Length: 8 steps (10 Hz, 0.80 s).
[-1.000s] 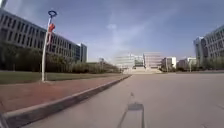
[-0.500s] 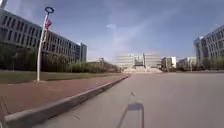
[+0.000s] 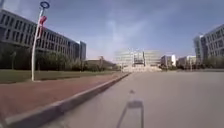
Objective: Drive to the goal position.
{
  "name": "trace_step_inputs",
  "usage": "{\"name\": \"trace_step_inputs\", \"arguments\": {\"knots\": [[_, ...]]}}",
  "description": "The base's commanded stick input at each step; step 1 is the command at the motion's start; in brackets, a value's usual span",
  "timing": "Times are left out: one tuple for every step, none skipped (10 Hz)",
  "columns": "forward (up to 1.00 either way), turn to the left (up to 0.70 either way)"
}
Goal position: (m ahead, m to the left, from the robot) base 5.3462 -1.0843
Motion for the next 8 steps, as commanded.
{"name": "trace_step_inputs", "arguments": {"knots": [[0.70,0.00],[0.70,0.00],[0.70,0.00],[0.70,0.00],[0.70,0.00],[0.70,0.00],[0.70,0.00],[0.70,0.00]]}}
